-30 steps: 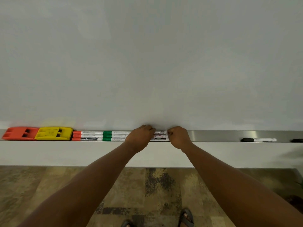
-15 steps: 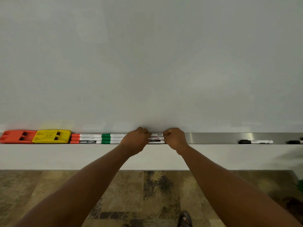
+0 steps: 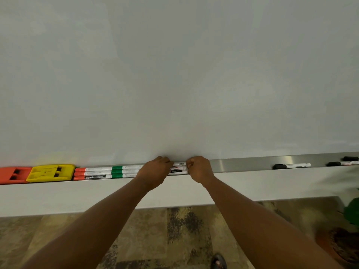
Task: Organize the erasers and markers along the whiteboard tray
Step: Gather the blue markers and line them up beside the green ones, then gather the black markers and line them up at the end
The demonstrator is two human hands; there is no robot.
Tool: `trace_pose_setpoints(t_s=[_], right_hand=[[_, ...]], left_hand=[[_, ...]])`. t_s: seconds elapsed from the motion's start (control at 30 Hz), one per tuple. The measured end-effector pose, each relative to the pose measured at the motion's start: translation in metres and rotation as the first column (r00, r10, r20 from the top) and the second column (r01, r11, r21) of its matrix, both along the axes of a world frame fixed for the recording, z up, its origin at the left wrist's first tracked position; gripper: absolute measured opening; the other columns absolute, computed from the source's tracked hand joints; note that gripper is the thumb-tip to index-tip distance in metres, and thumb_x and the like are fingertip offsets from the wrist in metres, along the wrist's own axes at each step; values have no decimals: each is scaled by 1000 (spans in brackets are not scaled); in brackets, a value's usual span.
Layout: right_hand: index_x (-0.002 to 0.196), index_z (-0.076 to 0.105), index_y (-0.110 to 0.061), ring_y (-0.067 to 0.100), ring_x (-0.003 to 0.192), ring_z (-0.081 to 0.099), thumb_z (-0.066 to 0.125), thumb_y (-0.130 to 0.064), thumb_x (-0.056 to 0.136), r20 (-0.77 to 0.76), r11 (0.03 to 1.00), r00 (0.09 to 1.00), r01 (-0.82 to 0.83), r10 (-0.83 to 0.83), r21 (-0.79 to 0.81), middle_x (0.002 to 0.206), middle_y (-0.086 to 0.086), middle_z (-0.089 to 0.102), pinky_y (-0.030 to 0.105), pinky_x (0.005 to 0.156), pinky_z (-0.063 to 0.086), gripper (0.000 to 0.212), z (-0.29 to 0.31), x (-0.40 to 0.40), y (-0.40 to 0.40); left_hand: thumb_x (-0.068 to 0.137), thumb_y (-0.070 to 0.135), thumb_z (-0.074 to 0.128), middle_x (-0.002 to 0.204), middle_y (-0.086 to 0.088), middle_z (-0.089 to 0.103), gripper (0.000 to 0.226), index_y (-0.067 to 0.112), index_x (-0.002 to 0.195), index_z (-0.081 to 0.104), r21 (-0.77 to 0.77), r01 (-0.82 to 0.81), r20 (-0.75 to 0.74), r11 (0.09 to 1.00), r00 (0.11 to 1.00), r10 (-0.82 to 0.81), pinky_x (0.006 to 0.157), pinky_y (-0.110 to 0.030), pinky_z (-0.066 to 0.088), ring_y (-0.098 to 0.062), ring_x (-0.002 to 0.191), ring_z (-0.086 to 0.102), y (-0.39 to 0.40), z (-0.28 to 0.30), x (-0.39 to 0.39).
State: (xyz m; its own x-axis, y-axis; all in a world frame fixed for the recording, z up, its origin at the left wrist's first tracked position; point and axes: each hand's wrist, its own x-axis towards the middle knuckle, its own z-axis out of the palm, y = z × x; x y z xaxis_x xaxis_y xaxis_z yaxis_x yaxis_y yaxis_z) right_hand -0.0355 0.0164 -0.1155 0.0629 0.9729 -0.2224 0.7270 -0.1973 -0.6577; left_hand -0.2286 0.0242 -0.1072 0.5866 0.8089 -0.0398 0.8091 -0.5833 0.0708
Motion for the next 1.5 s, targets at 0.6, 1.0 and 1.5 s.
trace_pose_setpoints(t_s=[0.6, 1.0, 1.5], right_hand=[[105, 70, -14, 21, 93, 64, 52, -10, 92, 116, 950, 992, -91, 58, 299, 102, 5, 69, 31, 84, 51, 23, 22, 98, -17], [103, 71, -13, 27, 98, 58, 55, -12, 87, 383, 907, 922, -107, -63, 408, 105, 6, 67, 40, 80, 53, 23, 46, 240, -46], [109, 68, -23, 27, 101, 57, 52, -14, 88, 619, 959, 759, 28, -204, 281, 111, 0, 66, 38, 79, 45, 28, 48, 405, -68]], left_hand=[[88, 33, 50, 80, 3, 62, 19, 19, 83, 63, 84, 60, 120, 995, 990, -69, 56, -30, 45, -20, 72, 61, 6, 18, 64], [91, 35, 48, 62, 4, 46, 30, 22, 65, 42, 84, 205, 196, 975, 956, -218, 51, -25, 31, -18, 52, 43, 3, 44, 221], [92, 21, 49, 108, -1, 57, 23, 19, 113, 57, 15, 275, 68, 961, 959, -275, 70, -36, 49, -22, 97, 57, -2, 34, 398]])
